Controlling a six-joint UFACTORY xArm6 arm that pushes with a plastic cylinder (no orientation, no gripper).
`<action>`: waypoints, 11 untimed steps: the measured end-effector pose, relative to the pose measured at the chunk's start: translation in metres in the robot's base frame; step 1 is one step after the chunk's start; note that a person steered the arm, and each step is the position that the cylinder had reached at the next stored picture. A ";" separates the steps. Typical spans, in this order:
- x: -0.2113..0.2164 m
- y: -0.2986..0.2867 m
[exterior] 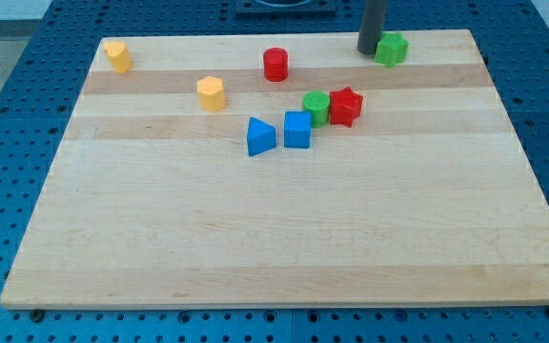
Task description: Move the green star right to the blue cube
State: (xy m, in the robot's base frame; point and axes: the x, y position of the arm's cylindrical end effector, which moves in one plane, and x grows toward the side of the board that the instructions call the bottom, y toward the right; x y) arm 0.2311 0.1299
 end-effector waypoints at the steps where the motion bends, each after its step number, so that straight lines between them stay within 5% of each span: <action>1: 0.000 0.003; 3: 0.001 0.030; 5: 0.080 0.002; 7: 0.139 -0.106; 9: 0.167 -0.154; 11: 0.191 -0.074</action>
